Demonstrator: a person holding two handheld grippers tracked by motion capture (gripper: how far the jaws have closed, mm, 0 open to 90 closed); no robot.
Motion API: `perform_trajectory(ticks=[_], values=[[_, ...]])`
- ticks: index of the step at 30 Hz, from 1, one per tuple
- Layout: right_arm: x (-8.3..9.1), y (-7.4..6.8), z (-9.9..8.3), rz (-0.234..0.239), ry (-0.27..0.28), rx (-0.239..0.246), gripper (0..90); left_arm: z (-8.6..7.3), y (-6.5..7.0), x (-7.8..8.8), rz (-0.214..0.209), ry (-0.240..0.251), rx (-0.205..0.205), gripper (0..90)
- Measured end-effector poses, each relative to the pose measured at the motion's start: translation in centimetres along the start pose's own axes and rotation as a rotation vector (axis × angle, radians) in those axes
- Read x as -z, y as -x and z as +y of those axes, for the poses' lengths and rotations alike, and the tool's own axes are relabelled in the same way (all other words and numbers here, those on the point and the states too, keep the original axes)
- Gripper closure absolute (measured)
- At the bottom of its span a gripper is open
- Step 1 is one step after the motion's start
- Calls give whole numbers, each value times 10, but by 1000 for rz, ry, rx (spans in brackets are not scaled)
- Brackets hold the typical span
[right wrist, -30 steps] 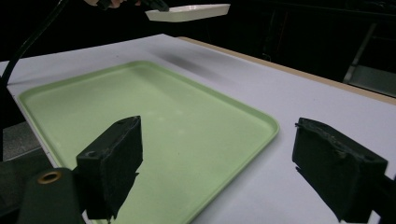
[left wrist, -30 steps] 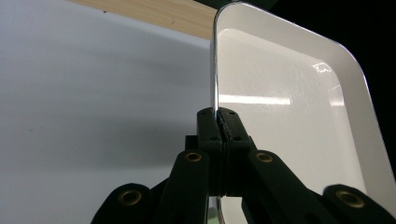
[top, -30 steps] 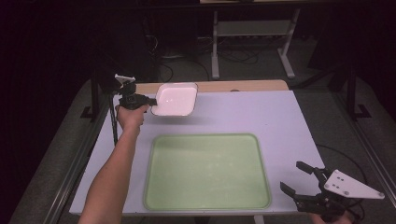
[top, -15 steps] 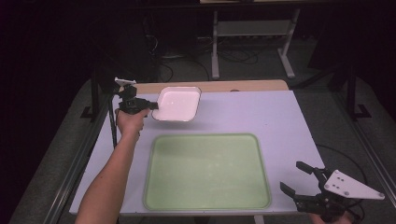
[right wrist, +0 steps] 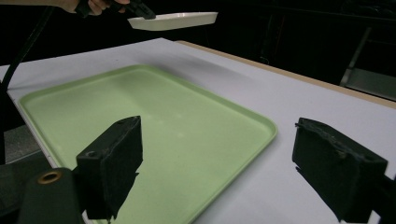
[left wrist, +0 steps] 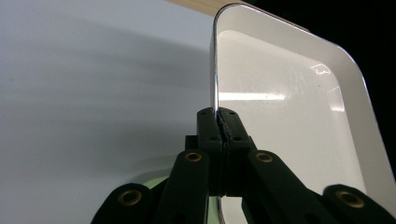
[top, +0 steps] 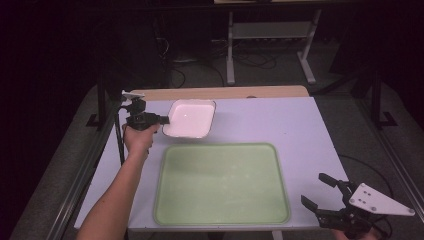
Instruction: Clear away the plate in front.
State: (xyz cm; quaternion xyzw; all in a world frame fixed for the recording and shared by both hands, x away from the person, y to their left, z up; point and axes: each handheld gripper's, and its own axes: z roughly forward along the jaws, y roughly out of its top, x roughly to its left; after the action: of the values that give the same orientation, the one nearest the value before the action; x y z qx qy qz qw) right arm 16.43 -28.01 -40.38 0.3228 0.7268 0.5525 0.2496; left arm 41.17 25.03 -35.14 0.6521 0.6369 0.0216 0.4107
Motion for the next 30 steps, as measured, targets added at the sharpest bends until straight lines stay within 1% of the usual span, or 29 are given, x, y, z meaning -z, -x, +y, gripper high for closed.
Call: perform_trajectory(ticks=[1,2,3,8,10,12,14,21,24,26,30], values=[[0,0,0,0,0,0,153,0,0,0,0,0,0,890],[0,0,0,2,-1,2,153,-3,0,1,2,3,11,891],[0,-1,0,3,0,3,152,-5,0,2,2,5,13,891],[0,-1,1,7,0,5,153,-14,3,-2,7,-1,14,890],[0,-1,1,5,2,4,153,-17,4,-4,1,-4,16,891],[1,0,0,4,3,2,153,-19,6,-6,2,-8,7,891],[1,0,0,4,5,3,153,-22,7,-8,-6,-10,9,890],[2,0,1,3,11,-1,152,-29,12,-5,-7,12,4,891],[1,0,1,4,13,-1,152,-32,13,-4,-10,21,14,890],[0,-1,2,5,13,3,153,-35,15,-3,-15,28,9,890],[-1,-2,2,8,8,7,153,-40,16,-3,-17,21,4,890]])
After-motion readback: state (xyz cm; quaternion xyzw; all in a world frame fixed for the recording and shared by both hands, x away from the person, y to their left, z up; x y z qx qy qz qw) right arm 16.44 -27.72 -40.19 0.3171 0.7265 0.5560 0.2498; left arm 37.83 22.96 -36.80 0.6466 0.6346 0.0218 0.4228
